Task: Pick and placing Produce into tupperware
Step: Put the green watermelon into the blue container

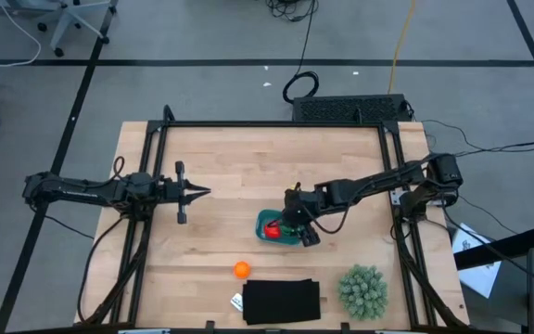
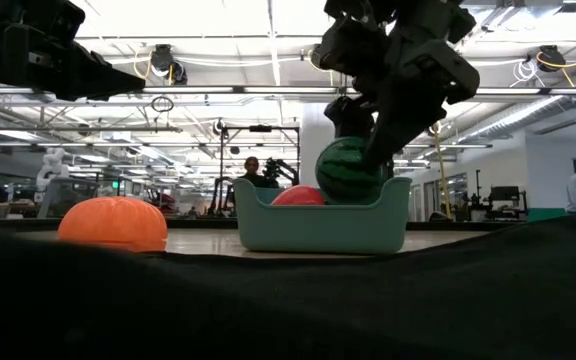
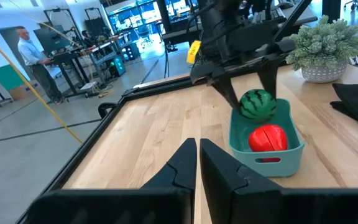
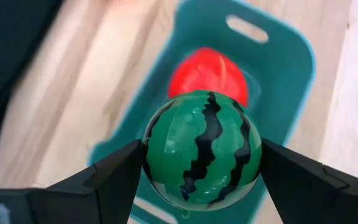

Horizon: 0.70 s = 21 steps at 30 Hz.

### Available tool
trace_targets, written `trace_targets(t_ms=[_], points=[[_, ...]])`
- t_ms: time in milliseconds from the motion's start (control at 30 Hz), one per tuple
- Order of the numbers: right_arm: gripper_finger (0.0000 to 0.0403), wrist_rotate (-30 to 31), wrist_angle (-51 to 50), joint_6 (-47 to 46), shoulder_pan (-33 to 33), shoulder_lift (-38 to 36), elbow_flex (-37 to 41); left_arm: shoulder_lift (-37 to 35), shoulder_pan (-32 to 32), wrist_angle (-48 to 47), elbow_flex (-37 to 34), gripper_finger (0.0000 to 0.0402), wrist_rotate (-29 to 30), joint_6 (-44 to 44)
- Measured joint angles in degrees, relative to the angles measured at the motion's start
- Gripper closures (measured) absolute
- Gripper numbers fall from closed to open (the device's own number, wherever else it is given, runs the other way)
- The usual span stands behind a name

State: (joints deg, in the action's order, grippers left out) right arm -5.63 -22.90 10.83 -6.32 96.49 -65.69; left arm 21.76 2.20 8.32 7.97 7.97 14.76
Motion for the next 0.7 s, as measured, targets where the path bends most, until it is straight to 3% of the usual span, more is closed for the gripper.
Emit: trace_targets(t_ms=[700], points=[[0.0121,-0.4,0.6,-2.2,-0.8,2.4,0.0,0.0,0.0,-0.1,0.0,0.0376,0.0,0.0]])
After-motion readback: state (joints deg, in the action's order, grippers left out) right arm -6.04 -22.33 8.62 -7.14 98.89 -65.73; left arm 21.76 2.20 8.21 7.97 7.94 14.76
